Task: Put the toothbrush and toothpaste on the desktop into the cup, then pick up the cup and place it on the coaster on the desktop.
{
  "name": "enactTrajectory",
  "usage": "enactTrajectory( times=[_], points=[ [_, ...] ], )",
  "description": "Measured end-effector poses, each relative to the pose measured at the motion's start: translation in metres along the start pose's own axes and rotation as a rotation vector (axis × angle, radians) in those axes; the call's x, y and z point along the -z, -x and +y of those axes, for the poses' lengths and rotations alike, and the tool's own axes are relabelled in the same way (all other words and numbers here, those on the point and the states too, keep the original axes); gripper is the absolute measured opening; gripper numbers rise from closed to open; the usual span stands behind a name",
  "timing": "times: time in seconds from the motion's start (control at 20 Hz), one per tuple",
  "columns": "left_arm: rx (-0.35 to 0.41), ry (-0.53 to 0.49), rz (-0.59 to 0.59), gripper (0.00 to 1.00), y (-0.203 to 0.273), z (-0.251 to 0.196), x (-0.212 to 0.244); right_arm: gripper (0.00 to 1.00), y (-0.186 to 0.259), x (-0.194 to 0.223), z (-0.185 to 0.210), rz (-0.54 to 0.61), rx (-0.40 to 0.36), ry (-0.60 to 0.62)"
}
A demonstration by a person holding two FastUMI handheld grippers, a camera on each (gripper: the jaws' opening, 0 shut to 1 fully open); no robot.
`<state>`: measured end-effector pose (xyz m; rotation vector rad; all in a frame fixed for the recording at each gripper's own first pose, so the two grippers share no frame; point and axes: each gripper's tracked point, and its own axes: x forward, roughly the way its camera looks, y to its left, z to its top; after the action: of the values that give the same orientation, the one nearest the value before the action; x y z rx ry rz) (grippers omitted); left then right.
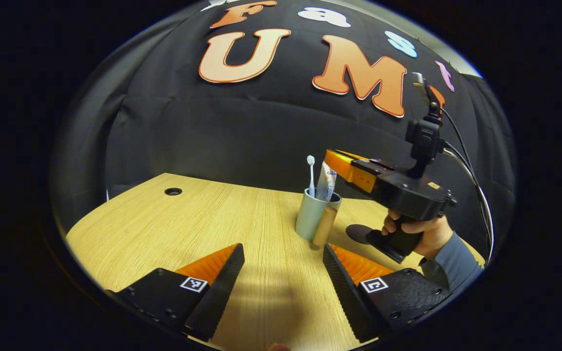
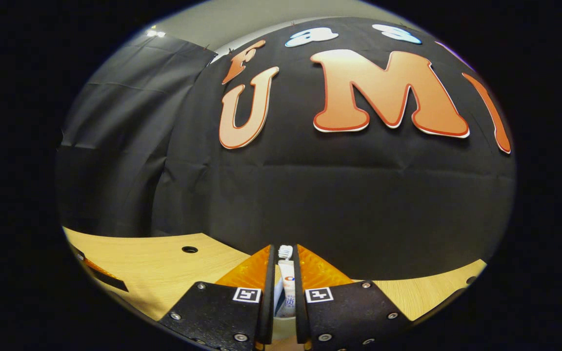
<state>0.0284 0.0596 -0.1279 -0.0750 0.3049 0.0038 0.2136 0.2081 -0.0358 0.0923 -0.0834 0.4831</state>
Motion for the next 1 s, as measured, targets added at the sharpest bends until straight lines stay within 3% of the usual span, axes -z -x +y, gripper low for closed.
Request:
enactTrajectory(
  times=[0.1, 0.2, 0.25, 0.3, 0.35, 0.4, 0.45, 0.55, 0.95, 1.0],
  points=[
    [-0.007, -0.015, -0.009, 0.98, 0.002, -0.003, -0.006, 0.25, 0.016, -0.011, -0.011, -0.003, 0.027, -0.001],
    [-0.013, -0.04, -0.026, 0.97, 0.0, -0.007, -0.017, 0.37, 0.032, -0.022, -0.018, 0.002, 0.04, 0.007],
    [-0.014, -0.05, -0.031, 0.97, -0.001, -0.01, -0.024, 0.5, 0.041, -0.028, -0.02, 0.0, 0.043, 0.008],
    [-0.012, -0.057, -0.035, 0.97, -0.003, -0.014, -0.03, 0.51, 0.05, -0.036, -0.024, -0.01, 0.049, 0.01],
    [-0.011, -0.063, -0.038, 0.97, -0.006, -0.017, -0.035, 0.63, 0.06, -0.044, -0.027, -0.022, 0.058, 0.013],
    [-0.009, -0.066, -0.04, 0.97, -0.008, -0.022, -0.04, 0.67, 0.069, -0.051, -0.031, -0.031, 0.066, 0.019],
    [-0.003, -0.068, -0.04, 0.97, -0.012, -0.027, -0.046, 0.81, 0.078, -0.058, -0.035, -0.038, 0.078, 0.03],
    [0.004, -0.086, -0.046, 0.98, -0.02, -0.035, -0.058, 0.9, 0.096, -0.07, -0.046, -0.037, 0.112, 0.047],
    [0.045, -0.14, -0.015, 0.97, -0.066, -0.07, -0.097, 1.0, 0.172, -0.117, -0.096, -0.062, 0.243, 0.095],
    [0.047, -0.132, 0.002, 0.97, -0.071, -0.071, -0.1, 0.98, 0.179, -0.123, -0.099, -0.066, 0.253, 0.104]
  ],
)
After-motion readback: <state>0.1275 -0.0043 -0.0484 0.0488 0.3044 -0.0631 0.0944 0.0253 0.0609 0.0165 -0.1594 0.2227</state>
